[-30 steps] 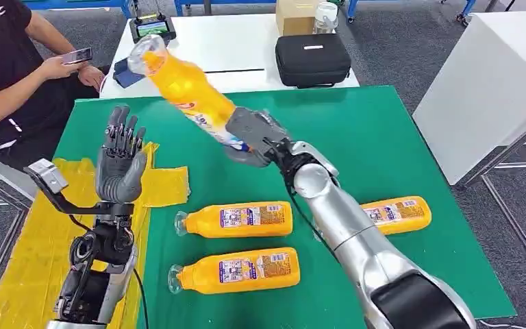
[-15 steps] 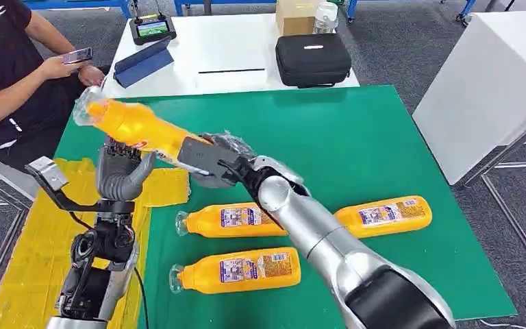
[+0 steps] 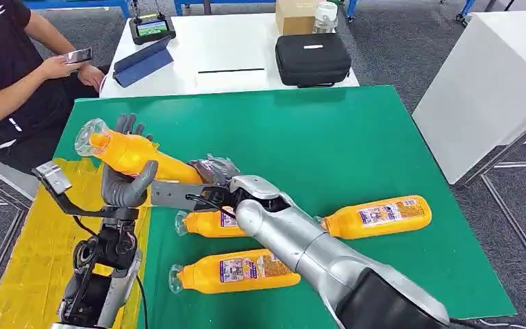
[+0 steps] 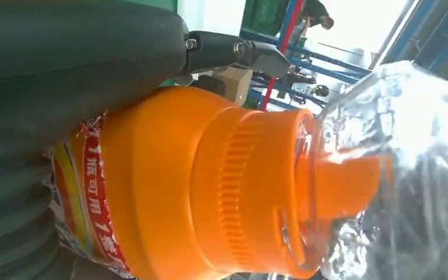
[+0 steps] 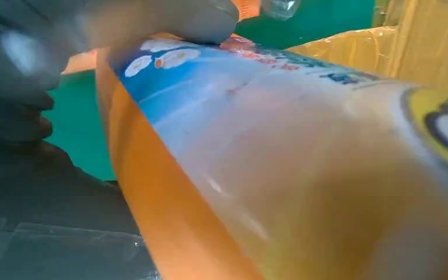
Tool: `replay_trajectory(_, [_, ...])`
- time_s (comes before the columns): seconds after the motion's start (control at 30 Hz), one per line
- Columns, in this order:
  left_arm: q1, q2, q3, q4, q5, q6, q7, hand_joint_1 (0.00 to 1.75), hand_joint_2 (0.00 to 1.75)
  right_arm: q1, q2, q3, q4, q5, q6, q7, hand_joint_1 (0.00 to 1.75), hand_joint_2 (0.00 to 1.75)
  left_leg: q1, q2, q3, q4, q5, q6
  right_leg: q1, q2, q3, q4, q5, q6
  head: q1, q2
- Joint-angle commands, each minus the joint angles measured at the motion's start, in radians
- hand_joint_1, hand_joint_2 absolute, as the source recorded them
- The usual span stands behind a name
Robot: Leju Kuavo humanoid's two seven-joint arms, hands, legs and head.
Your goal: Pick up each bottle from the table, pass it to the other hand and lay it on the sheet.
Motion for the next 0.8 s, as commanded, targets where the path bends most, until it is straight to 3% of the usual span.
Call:
replay_trajectory(0.03, [-0.087,-0.028,-0.091,0.040,0.044,-0.045,0.029,0.00,1.75,-0.003,0.003,0.217,0.014,-0.004,-0.001,0.010,1.75,1.75,0.001,-0.005,0.001,0.000,0.000,-0.001,0.001,-0.006,0.003,0.000,-0.001,-0.001,0.000,0.000])
replay_trajectory(0.13, [-0.087,-0.028,-0.091,0.040,0.044,-0.045,0.029,0.07,1.75,-0.003,0.003,0.217,0.014,-0.004,-0.001,0.010,1.75,1.75,0.001,-0.005,0.001,0.000,0.000,-0.001,0.001,-0.007,0.003,0.000,-0.002,-0.001,0.000,0.000])
replay_trajectory(0.17, [-0.088,-0.027,-0.096,0.045,0.069,-0.071,0.037,1.75,1.75,-0.008,0.003,0.220,0.021,-0.014,-0.007,0.012,1.75,1.75,0.001,-0.005,0.001,0.000,0.000,-0.001,0.001,-0.006,0.003,0.000,-0.001,-0.001,0.000,0.000])
replay_trajectory(0.67, [-0.095,-0.027,-0.089,0.071,0.085,-0.082,0.021,1.75,1.75,-0.040,0.003,0.083,0.132,-0.026,-0.085,-0.033,1.75,1.75,0.000,-0.005,0.000,0.001,0.001,-0.001,0.001,-0.006,0.001,0.000,-0.001,-0.001,0.000,0.000])
replay_trajectory(0.7, [-0.093,-0.025,-0.083,0.066,0.085,-0.083,0.017,1.75,1.75,-0.042,-0.002,0.075,0.133,0.005,-0.106,-0.055,0.30,1.75,0.000,-0.004,0.000,0.000,0.001,0.000,0.001,-0.004,0.001,0.000,-0.001,0.000,0.000,0.000])
replay_trajectory(0.73, [-0.092,-0.021,-0.073,0.055,0.073,-0.078,-0.008,1.75,1.75,-0.042,-0.009,0.064,0.129,0.018,-0.120,-0.068,0.00,1.75,0.000,-0.006,0.000,0.001,0.000,-0.001,0.001,-0.007,0.002,0.001,-0.002,-0.001,0.000,0.000])
replay_trajectory(0.77, [-0.092,-0.017,-0.068,0.050,0.074,-0.078,-0.004,1.75,1.75,-0.041,-0.013,0.054,0.125,0.022,-0.118,-0.072,0.00,1.75,0.001,-0.005,0.000,0.001,0.000,-0.001,0.001,-0.006,0.001,0.000,-0.001,0.000,0.000,0.000])
replay_trajectory(0.8, [-0.088,-0.008,-0.033,0.019,0.031,-0.039,-0.050,1.75,1.75,-0.030,-0.030,0.003,0.101,0.018,-0.132,-0.094,0.00,0.00,0.000,-0.004,0.000,0.001,0.000,-0.001,0.001,-0.005,0.001,0.000,-0.001,0.000,0.000,0.000])
